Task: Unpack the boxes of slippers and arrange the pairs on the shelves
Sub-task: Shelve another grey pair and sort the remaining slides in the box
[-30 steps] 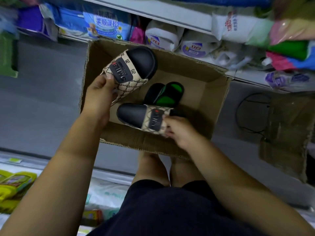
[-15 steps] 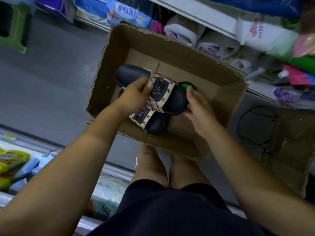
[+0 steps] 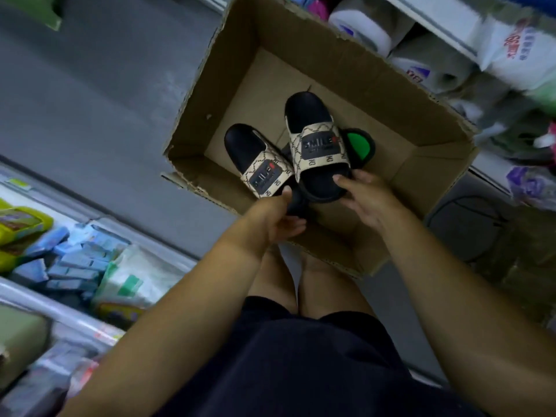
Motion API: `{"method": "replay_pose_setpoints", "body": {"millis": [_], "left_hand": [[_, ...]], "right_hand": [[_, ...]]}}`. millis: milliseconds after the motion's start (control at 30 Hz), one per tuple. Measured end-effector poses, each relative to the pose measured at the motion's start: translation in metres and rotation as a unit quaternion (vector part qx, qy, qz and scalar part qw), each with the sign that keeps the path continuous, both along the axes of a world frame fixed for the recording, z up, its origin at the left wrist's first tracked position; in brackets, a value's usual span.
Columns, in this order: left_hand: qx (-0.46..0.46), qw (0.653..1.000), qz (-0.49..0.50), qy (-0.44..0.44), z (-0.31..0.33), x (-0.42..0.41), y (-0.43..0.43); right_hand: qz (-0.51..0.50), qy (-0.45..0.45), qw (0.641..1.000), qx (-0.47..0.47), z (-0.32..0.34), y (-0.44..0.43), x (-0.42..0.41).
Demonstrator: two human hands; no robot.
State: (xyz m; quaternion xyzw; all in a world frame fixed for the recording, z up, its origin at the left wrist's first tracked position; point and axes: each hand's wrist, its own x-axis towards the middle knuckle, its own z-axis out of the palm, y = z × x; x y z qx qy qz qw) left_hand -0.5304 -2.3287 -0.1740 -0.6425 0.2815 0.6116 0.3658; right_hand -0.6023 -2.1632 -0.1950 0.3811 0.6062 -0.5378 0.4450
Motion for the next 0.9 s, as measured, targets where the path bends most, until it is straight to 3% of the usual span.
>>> {"method": "replay_pose_setpoints", "body": {"millis": [200, 333, 567, 733, 900], "left_hand": [[-0.062, 0.976, 0.207, -0.014, -0.031, 0.016, 0.05], [-0.095, 0.962, 0.255, -0.015, -0.034, 0.012, 0.063], [-0.066, 0.94, 0.334, 0.011, -0.021, 0.008, 0.052], [-0.076, 0.916, 0.385, 0.078, 0.014, 0.02, 0.034], [-0.093, 0.92, 0.358, 0.128, 0.072, 0.038, 0.032]], "right_hand": [[-0.04, -0.068, 0.995, -0.053, -0.002, 0.025, -0.015], [-0.034, -0.086, 0.994, -0.06, -0.007, 0.027, -0.022], [-0.018, -0.099, 0.989, -0.109, -0.003, 0.03, -0.031], [0.04, -0.06, 0.992, -0.105, 0.016, 0.036, -0.033], [0.072, -0.022, 0.991, -0.113, 0.065, 0.056, -0.021]]}}
